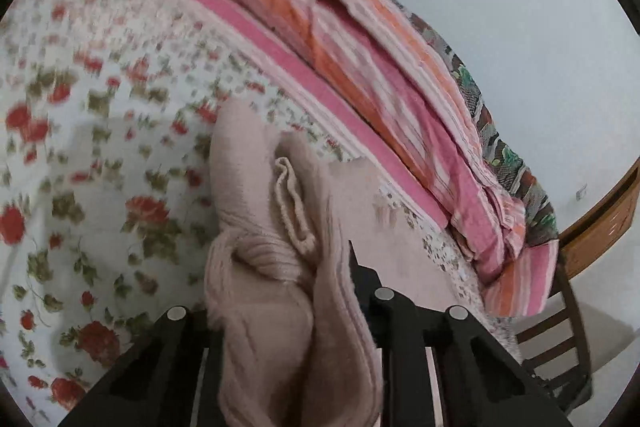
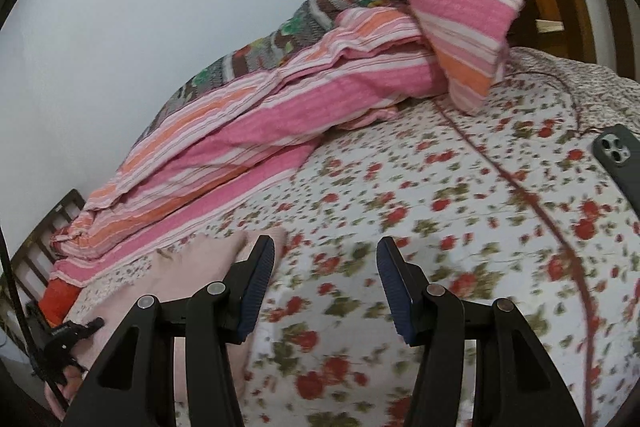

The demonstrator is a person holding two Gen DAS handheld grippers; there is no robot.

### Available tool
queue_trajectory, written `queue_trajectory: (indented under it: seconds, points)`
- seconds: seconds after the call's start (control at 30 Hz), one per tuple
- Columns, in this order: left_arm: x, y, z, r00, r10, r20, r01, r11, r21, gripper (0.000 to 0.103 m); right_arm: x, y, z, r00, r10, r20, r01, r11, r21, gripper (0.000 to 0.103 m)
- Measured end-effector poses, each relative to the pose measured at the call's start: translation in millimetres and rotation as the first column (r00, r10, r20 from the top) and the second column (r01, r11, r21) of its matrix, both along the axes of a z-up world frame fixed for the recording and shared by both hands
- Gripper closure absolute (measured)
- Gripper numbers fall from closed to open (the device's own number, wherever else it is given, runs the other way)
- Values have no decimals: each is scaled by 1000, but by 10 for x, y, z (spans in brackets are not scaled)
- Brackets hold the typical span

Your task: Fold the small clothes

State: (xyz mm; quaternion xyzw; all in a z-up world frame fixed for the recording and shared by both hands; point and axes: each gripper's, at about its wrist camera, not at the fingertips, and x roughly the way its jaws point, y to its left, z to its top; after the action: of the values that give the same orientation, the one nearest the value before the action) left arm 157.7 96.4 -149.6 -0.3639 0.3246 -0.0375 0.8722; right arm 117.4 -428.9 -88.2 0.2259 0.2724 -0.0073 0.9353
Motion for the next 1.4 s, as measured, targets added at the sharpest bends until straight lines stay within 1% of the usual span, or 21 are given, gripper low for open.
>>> queue_trajectory:
  seconds: [0.07,0.17,0.23,0.33,0.4,0.47,0.57,0.6,0.67,0.7,0.73,0.77,0.83,0.87,0.97,1.0,1.1,1.17,1.2,1.3,1.4]
  points:
    - [12,-135,185,1000,4,0,-4,997,71,84,-21,-96,-17,1000,-13,-9,13,1000,18,49]
    - [68,-494,528,1000,0,-16,3,975,221,84,-60,-223,-23,999,-32,-12,32,999,42,49]
    - [76,-826,777,1000,-22,-4,22,944,328,84,-91,-294,-21,999,-42,-10,42,997,59,49]
    - [128,-1351,988,998,-64,4,55,897,439,84,-125,-390,-21,998,-59,-7,60,995,78,49]
    - [172,-1769,1046,995,-95,-1,84,868,490,84,-145,-409,-16,996,-86,-10,86,995,54,49]
    - [197,-2084,1023,991,-137,-7,121,851,512,84,-158,-391,6,994,-110,-1,110,994,0,50]
    - [176,-2635,815,971,-235,-32,216,823,525,84,-153,-410,-4,995,-99,-3,99,995,7,50]
    - [140,-2828,640,959,-278,-57,266,812,519,84,-152,-420,-12,995,-98,-5,98,995,11,50]
    - [118,-3050,392,945,-303,-118,317,775,546,82,-147,-442,-26,995,-104,-10,104,995,12,50]
    - [70,-3131,310,944,-309,-113,316,755,575,81,-146,-449,-28,995,-104,-13,104,994,13,50]
    - [-28,-3173,303,945,-321,-62,290,738,609,72,-144,-454,-38,995,-101,-15,102,995,18,50]
    - [-100,-3176,333,932,-360,-31,303,732,610,51,-138,-446,-42,995,-99,-16,99,995,21,50]
    - [-146,-3092,409,882,-470,-20,408,743,531,34,-119,-417,-51,997,-80,-18,81,996,29,49]
    - [-160,-3025,458,872,-490,-11,429,751,502,34,-108,-398,-50,997,-72,-18,72,997,32,49]
    - [-213,-2669,643,861,-506,54,448,804,392,34,-53,-295,-51,999,-27,-16,28,998,51,49]
    - [-229,-2479,711,862,-499,94,442,829,342,34,-28,-239,-48,1000,-3,-14,3,998,64,49]
    - [-235,-2059,796,872,-466,148,412,863,292,34,14,-85,-23,997,72,8,-72,992,103,49]
    - [-164,-1795,767,892,-428,148,367,875,316,34,48,57,-17,990,135,49,-142,977,160,44]
    - [-109,-1613,727,911,-390,135,327,882,339,34,75,134,-22,985,161,59,-169,969,178,43]
    - [89,-1293,598,943,-324,82,275,893,357,35,197,431,-23,967,245,67,-253,948,191,43]
    - [313,-1093,445,948,-315,41,279,888,364,35,289,701,-13,953,294,76,-303,936,178,43]
